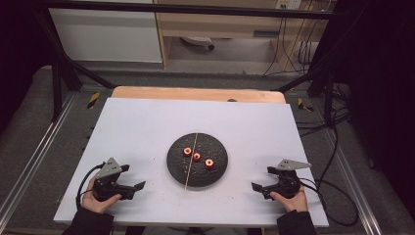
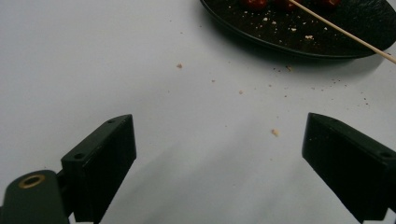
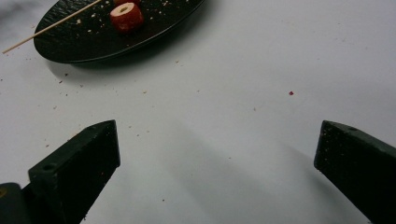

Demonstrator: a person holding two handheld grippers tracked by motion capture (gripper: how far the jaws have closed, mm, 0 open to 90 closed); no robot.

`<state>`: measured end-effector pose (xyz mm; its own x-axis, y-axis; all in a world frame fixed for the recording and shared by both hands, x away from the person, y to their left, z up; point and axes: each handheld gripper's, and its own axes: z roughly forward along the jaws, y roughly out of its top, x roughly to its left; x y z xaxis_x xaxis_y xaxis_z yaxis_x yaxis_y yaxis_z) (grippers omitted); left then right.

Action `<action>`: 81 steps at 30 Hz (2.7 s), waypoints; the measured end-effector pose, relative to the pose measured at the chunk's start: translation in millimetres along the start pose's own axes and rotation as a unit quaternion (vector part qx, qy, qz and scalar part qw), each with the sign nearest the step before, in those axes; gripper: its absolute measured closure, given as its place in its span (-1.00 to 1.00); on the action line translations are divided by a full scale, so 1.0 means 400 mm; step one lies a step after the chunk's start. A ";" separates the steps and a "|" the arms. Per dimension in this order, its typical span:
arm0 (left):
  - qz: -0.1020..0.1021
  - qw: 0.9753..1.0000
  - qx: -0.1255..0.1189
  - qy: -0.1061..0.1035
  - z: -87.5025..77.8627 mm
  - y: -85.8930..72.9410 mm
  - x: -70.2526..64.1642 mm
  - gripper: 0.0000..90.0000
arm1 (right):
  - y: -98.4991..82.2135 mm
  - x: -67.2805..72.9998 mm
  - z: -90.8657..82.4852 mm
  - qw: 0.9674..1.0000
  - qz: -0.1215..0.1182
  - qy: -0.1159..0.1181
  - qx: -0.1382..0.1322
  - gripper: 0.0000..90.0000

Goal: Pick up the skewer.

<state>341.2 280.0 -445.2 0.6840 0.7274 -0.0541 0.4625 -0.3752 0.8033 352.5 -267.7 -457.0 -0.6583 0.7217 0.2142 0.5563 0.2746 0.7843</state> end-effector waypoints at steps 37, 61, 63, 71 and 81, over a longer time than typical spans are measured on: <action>0.017 1.000 0.011 -0.016 0.020 0.038 -0.056 -0.80 | 0.000 0.000 -0.003 1.000 -0.001 -0.005 0.000 -0.99; 0.009 1.000 0.013 -0.026 0.046 0.101 -0.097 -0.55 | 0.000 0.001 -0.004 1.000 -0.001 -0.007 0.004 -0.98; 0.011 0.999 0.011 -0.030 0.047 0.114 -0.103 -0.47 | 0.000 0.000 -0.003 1.000 -0.002 -0.006 0.004 -0.98; 0.017 0.999 0.011 -0.042 0.065 0.153 -0.135 -0.24 | 0.000 0.001 -0.002 1.000 0.000 -0.006 0.005 -0.98; 0.014 0.999 0.034 -0.036 0.113 0.193 -0.176 0.10 | 0.000 0.001 -0.002 1.000 0.000 -0.005 0.006 -0.98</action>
<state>354.4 173.9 -406.1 0.7350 0.6739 -0.0755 0.4777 -0.4356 0.7629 351.8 -267.9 -456.5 -0.6528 0.7285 0.2077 0.5626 0.2827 0.7769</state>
